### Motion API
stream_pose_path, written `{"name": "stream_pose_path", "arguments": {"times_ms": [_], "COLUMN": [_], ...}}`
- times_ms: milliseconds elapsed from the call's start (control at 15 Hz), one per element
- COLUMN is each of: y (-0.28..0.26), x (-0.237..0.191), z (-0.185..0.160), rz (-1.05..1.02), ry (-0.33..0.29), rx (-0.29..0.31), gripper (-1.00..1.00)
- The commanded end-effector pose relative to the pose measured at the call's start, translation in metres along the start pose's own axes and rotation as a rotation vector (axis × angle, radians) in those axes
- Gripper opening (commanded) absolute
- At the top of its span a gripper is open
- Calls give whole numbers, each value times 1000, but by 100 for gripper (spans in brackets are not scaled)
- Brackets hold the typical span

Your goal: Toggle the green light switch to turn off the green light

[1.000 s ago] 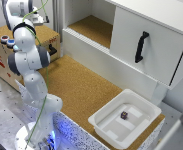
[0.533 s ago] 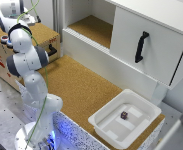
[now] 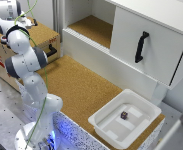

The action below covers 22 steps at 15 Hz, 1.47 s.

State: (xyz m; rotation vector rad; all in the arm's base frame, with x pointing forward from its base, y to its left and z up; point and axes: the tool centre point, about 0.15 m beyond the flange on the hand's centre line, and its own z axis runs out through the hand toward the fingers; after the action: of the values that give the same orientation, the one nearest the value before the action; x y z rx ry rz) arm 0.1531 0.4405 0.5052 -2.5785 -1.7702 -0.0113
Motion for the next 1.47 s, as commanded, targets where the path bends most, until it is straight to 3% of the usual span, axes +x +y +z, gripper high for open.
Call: {"name": "stream_pose_path", "arguments": {"times_ms": [0, 733, 933, 1067, 1267, 1400], "y": [17, 1, -1, 0, -9, -17], "x": [16, 7, 9, 6, -1, -2], "z": [14, 55, 81, 109, 34, -12], "rz": [-17, 14, 15, 61, 104, 83], "ry": [-1, -14, -47, -105, 26, 43], "rx": [12, 98, 120, 128, -8, -68], "gripper": [-100, -100, -100, -100, -100, -100]}}
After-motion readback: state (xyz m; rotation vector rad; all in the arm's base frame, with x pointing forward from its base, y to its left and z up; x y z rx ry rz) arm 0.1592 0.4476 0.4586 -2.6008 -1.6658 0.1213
